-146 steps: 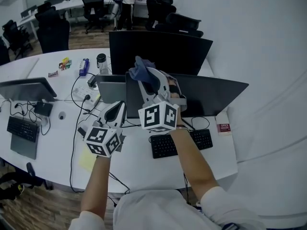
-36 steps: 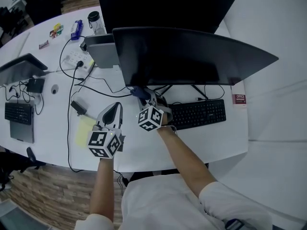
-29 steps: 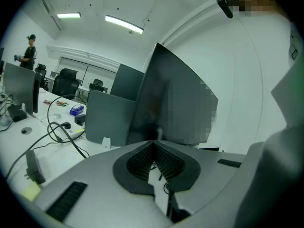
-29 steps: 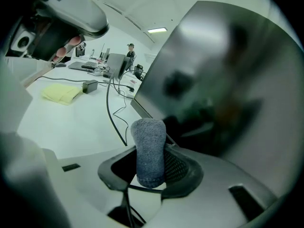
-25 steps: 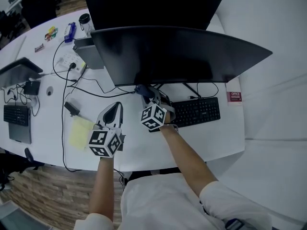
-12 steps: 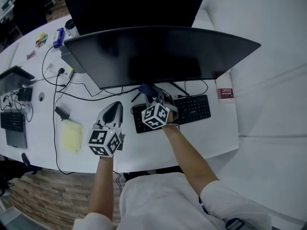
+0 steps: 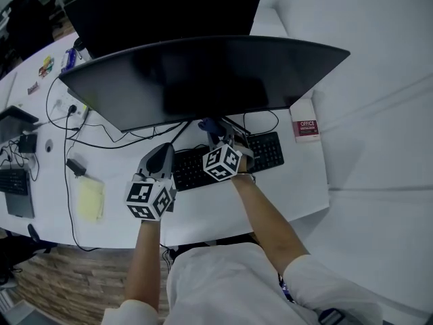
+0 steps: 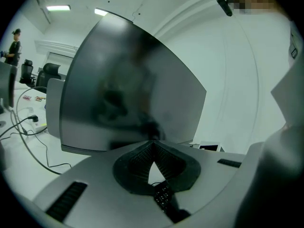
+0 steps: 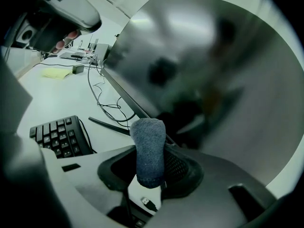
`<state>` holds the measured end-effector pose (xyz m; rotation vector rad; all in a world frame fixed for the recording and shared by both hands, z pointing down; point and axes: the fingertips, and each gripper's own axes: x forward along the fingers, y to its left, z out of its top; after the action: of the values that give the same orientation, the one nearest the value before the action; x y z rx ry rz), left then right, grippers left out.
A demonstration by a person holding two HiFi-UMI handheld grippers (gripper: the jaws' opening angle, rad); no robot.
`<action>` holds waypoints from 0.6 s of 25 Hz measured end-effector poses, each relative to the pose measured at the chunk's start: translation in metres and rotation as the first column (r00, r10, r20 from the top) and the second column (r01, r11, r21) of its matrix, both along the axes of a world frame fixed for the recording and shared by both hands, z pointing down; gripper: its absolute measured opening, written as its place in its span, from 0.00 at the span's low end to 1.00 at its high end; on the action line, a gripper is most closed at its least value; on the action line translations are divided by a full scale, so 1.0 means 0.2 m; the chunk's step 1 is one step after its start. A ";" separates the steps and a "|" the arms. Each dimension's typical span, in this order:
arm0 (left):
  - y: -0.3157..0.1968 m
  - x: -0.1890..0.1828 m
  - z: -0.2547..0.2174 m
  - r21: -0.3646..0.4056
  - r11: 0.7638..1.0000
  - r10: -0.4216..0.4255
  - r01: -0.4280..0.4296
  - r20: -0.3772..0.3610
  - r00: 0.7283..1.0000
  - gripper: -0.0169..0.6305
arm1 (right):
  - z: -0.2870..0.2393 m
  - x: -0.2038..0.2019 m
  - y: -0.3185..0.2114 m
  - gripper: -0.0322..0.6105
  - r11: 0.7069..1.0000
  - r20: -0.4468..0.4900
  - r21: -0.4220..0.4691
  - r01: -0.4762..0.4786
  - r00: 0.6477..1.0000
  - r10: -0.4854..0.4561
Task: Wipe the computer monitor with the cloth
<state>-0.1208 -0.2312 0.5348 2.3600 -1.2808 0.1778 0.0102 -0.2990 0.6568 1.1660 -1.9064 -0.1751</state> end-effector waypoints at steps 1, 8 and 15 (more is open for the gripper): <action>0.00 0.03 0.00 -0.001 1.000 0.005 -0.005 0.001 1.000 0.04 | 0.00 0.04 0.00 0.26 1.000 0.000 -0.001 -0.007 1.000 0.007; -0.02 0.22 0.00 -0.004 1.000 0.030 -0.030 -0.004 1.000 0.04 | 0.00 0.28 -0.01 0.26 0.999 -0.005 -0.002 -0.043 0.999 0.043; -0.04 0.47 0.03 -0.011 0.998 0.067 -0.067 -0.002 0.998 0.04 | 0.01 0.57 -0.02 0.26 0.995 -0.002 -0.004 -0.095 0.995 0.095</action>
<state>-0.0259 -0.2388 0.5409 2.3946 -1.1978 0.2039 0.1247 -0.3031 0.6588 1.2508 -1.8447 -0.1207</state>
